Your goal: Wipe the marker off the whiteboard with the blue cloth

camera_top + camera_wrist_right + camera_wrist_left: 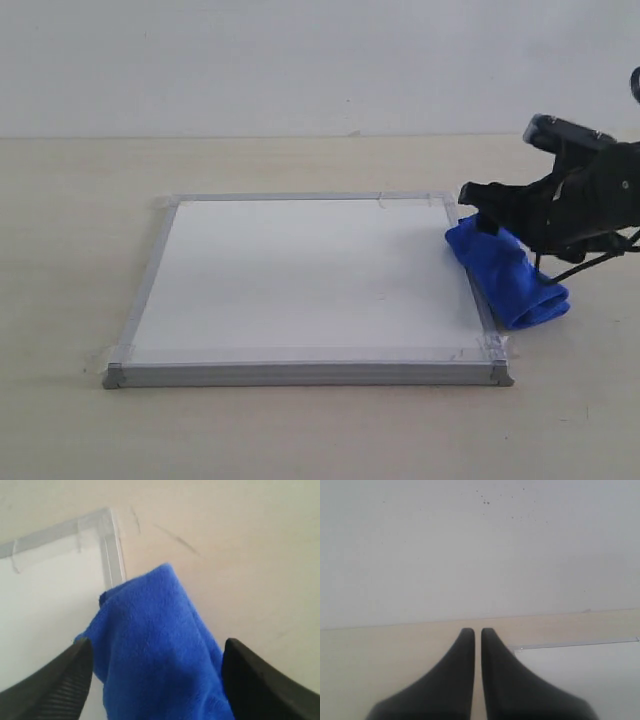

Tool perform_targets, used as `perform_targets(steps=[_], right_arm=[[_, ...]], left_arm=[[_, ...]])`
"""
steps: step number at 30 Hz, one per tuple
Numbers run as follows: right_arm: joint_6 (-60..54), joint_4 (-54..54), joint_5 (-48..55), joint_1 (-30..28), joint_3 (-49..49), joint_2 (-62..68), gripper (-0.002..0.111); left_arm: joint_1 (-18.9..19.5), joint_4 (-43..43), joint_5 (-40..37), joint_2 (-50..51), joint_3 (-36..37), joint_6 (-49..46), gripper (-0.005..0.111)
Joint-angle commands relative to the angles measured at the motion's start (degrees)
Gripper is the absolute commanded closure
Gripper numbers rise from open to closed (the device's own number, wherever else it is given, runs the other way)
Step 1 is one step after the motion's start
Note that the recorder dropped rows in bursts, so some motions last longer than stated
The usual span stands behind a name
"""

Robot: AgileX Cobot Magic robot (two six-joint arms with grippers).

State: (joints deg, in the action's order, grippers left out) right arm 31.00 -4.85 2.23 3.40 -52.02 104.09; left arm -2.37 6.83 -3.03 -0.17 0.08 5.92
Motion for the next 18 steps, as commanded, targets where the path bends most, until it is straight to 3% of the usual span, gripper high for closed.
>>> perform_targets(steps=[1,6,18], right_arm=[[-11.7,-1.1,1.9,-2.4,-0.1,-5.1,0.043],[-29.9,-1.7,4.1,-2.3,-0.1,-6.1,0.043],[-37.9,-1.6,6.3,-1.6,-0.1,-1.6,0.043]], left_arm=[[-0.3,-0.3,0.1,0.2,-0.1,0.5,0.102],[-0.3,-0.3,0.1,0.2,-0.1,0.5,0.102],[-0.3,-0.3,0.1,0.2,-0.1,0.5,0.102]])
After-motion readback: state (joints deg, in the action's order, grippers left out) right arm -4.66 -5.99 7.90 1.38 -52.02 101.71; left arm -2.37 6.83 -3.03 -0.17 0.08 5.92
